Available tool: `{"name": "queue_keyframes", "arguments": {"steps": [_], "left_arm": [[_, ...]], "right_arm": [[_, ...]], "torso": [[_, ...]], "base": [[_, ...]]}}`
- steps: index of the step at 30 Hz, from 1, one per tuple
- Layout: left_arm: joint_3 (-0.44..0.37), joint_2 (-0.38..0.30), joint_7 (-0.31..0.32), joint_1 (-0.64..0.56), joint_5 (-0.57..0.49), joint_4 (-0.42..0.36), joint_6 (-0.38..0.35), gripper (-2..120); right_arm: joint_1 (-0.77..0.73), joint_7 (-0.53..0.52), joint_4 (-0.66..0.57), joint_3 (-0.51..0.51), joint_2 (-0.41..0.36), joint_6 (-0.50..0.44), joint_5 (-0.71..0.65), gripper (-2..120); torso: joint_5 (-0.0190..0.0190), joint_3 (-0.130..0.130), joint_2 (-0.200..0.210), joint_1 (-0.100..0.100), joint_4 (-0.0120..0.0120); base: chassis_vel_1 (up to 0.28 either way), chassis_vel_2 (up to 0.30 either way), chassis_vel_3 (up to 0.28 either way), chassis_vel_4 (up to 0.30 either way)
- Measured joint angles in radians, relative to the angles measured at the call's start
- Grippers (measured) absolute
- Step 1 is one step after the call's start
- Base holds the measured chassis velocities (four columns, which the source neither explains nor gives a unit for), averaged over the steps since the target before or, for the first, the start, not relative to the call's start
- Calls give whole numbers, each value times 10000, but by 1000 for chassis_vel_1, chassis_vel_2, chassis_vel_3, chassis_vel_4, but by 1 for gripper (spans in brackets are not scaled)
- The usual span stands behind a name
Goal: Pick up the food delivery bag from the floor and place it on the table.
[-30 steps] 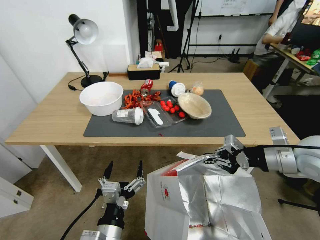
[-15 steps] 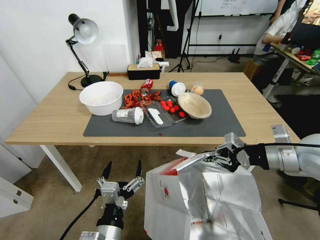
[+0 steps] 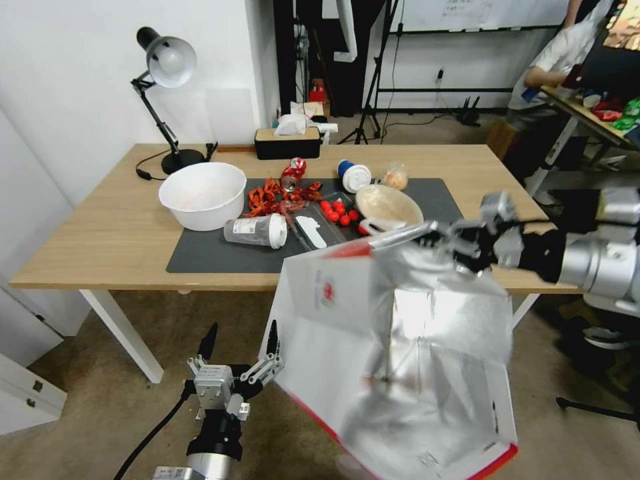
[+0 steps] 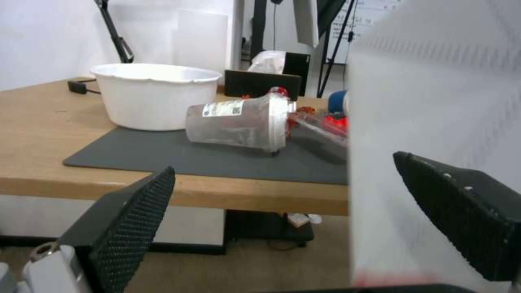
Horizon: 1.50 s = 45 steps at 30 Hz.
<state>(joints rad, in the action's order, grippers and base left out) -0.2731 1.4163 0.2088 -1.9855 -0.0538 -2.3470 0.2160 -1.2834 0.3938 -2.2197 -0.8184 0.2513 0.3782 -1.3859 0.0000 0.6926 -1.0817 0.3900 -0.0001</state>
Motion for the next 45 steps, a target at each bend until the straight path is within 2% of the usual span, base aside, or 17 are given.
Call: {"name": "queue_keyframes", "arguments": {"steps": [2,5,6,7,9,10,12,13,15,18,20,26,34,45], "left_arm": [[-24,-25,36,-2,-1,0,-3,100],[-32,-37,48,1,-1,0,-4,100],[-33,-48,65,36,2,21,-9,100],[-33,-48,65,36,2,21,-9,100],[-27,-44,86,75,10,61,-20,100],[-27,-44,86,75,10,61,-20,100],[-2,-39,98,95,20,97,-27,100],[22,-36,100,107,24,107,-29,100],[29,-36,102,115,25,115,-30,100],[62,-74,113,168,25,147,-38,100],[63,-80,116,168,25,147,-38,100],[97,-79,166,166,89,181,-38,100],[111,-110,179,173,123,220,-47,100],[125,-108,184,184,150,275,-58,100]], "right_arm": [[9,-701,-139,-548,-6,70,-755,0],[35,-1084,-217,-798,-46,124,-1145,0],[122,-2016,-409,-1247,-165,242,-2017,0],[122,-2016,-409,-1247,-165,242,-2017,0],[166,-3030,-613,-1677,-371,436,-2919,0],[166,-3030,-613,-1677,-371,436,-2919,0],[308,-3919,-763,-1841,-516,761,-3628,0],[511,-4459,-840,-1860,-579,917,-4178,0],[597,-4643,-852,-1860,-591,939,-4371,0],[1505,-5889,-818,-1662,-596,984,-5541,0],[1725,-6181,-765,-1610,-587,991,-5779,0],[2686,-8142,61,-1407,-581,1000,-7026,0],[3160,-9058,1515,-1313,-656,897,-7790,0],[3188,-9447,2839,-999,-463,1027,-7387,0]], "torso": [[1,-2,4,-2,0],[0,-3,6,-2,1],[-1,-5,9,-4,1],[-1,-5,9,-4,1],[-2,-7,10,-6,1],[-2,-7,10,-6,1],[-1,-7,13,-7,0],[-2,-8,14,-7,1],[-2,-8,15,-7,1],[-2,-10,17,-8,1],[-1,-10,17,-8,1],[0,-11,19,-9,1],[1,-13,22,-10,0],[1,-14,24,-11,0]], "base": [[0,0,0,0],[0,0,0,0],[0,0,0,0],[0,0,0,0],[0,0,0,0],[0,0,0,0],[0,0,0,0],[0,0,0,0],[0,0,0,0],[0,0,0,0],[0,0,0,0],[0,0,0,0],[0,0,0,0],[0,0,0,0]]}}
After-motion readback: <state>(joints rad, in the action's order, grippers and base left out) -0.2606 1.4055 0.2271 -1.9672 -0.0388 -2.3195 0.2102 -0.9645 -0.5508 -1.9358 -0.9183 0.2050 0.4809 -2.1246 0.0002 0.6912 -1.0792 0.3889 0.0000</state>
